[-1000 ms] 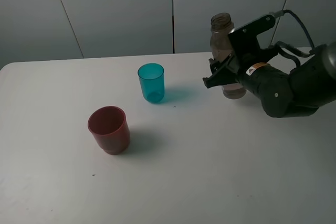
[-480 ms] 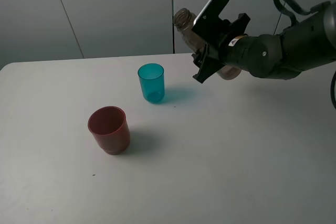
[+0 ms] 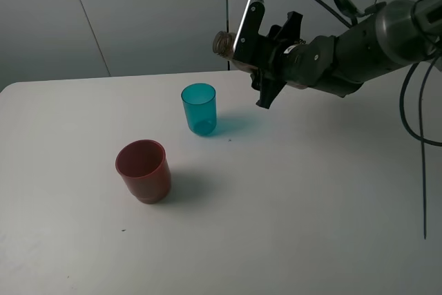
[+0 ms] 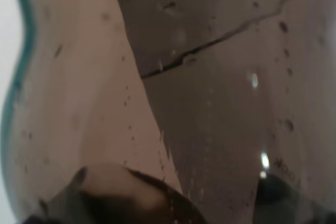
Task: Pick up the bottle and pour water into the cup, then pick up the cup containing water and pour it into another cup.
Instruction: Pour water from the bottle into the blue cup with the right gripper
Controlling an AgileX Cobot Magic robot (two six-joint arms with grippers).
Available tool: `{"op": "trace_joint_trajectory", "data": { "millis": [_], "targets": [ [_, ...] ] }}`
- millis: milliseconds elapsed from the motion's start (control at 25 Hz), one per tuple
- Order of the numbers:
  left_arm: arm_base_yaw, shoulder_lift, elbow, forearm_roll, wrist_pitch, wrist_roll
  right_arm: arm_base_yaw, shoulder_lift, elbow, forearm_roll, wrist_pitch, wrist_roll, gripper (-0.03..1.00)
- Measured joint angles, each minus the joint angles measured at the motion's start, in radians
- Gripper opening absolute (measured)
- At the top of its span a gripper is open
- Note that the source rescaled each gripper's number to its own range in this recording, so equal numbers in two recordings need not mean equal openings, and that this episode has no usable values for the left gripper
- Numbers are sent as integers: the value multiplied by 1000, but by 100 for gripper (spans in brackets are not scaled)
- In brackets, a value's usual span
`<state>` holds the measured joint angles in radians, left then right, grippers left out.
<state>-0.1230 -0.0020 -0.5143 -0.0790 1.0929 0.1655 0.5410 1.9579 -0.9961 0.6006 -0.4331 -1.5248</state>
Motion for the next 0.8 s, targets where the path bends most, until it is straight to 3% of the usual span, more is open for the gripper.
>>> {"op": "trace_joint_trajectory", "data": {
  "millis": [400, 800],
  "targets": [
    [0, 0, 0, 0, 0, 0, 46, 99, -72, 101, -26, -280, 1],
    [0, 0, 0, 0, 0, 0, 51, 119, -74, 117, -117, -407, 1]
  ]
}}
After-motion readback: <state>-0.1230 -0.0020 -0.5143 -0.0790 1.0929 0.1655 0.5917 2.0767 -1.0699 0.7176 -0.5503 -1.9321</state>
